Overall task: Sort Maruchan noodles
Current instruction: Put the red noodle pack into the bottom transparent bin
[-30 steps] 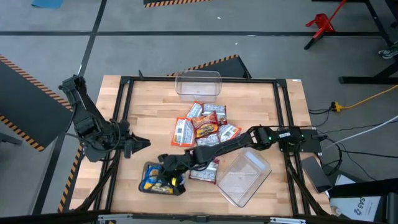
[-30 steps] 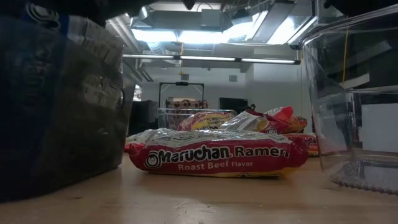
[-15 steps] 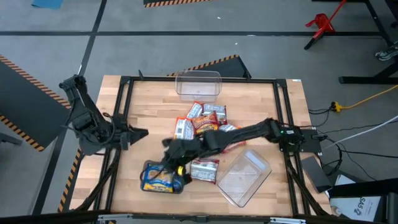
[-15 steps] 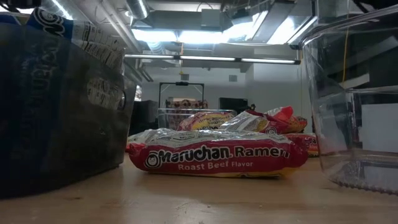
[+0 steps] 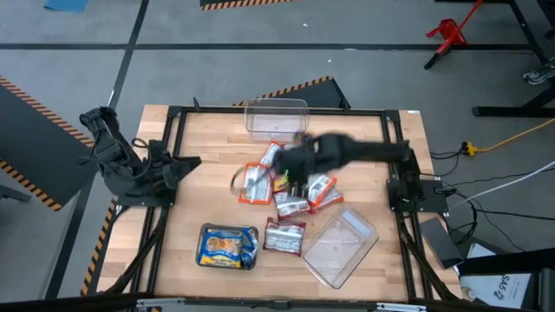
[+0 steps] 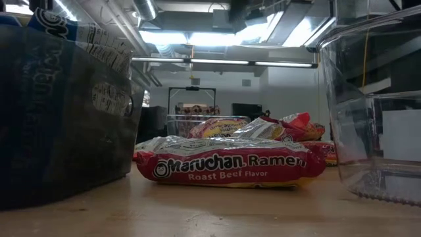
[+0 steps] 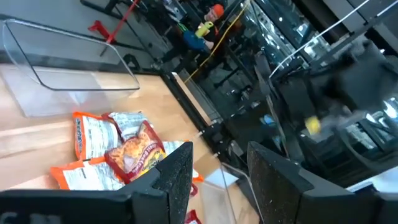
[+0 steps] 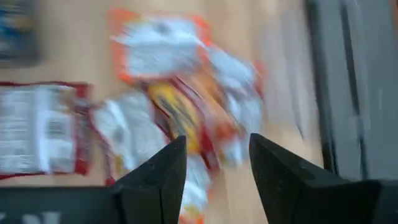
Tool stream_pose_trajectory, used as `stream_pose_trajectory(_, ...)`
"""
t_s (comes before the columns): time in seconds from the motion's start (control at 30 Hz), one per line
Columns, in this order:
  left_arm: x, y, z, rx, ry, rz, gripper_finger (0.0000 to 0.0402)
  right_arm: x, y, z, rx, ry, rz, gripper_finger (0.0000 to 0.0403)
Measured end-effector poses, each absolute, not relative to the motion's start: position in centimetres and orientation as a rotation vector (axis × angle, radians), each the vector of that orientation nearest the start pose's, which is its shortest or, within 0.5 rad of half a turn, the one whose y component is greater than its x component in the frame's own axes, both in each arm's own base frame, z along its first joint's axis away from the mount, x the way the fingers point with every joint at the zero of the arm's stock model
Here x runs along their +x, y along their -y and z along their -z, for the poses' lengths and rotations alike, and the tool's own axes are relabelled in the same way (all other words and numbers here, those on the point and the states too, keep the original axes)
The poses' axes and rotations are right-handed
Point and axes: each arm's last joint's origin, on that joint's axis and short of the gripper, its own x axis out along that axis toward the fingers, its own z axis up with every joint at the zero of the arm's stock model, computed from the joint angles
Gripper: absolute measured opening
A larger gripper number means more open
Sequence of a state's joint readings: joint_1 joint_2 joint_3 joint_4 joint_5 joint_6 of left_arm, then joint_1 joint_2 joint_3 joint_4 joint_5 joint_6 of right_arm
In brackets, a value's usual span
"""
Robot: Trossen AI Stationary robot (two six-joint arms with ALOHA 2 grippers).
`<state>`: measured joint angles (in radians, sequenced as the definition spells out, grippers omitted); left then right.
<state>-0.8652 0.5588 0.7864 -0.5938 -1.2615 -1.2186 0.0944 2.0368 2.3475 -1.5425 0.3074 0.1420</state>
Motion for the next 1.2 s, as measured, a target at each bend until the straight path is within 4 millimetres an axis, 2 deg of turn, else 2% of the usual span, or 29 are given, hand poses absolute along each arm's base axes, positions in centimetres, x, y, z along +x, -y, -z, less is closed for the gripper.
stream_pose_trajectory(0.1, 7.7, 4.4, -33.1, -0.898, 0.062, -0.422, 0.0147, 37.9, 0.3, -38.2, 0.044, -1.195, 0.403, 0.0163)
stream_pose_trajectory(0.23, 7.1, 3.4, -33.3, -0.896, 0.023, -0.372, 0.0147, 37.3, 3.0, -37.6, 0.162, -1.209, 0.484, 0.0163)
stream_pose_trajectory(0.4, 6.4, 2.2, -33.5, -0.878, 0.029, -0.358, 0.0147, 36.7, 4.8, -34.0, 0.290, -1.372, 0.544, 0.0182)
stream_pose_trajectory(0.57, 5.5, 1.4, -33.7, -0.845, 0.033, -0.331, 0.0147, 35.3, 4.4, -30.5, 0.332, -1.451, 0.584, 0.0257)
stream_pose_trajectory(0.73, 4.8, 0.7, -33.8, -0.835, 0.064, -0.348, 0.0147, 35.5, 4.3, -26.8, 0.529, -1.184, 0.630, 0.0315)
stream_pose_trajectory(0.9, 4.5, 0.3, -33.8, -0.851, 0.088, -0.367, 0.0147, 35.3, 4.5, -21.7, 0.657, -1.076, 0.711, 0.0327)
stream_pose_trajectory(1.0, 4.4, 0.2, -33.8, -0.857, 0.102, -0.386, 0.0147, 35.0, 4.4, -19.6, 0.722, -1.028, 0.737, 0.0326)
stream_pose_trajectory(1.2, 4.3, 0.0, -33.8, -0.846, 0.141, -0.456, 0.0147, 35.4, 4.3, -18.2, 0.767, -0.959, 0.675, 0.0325)
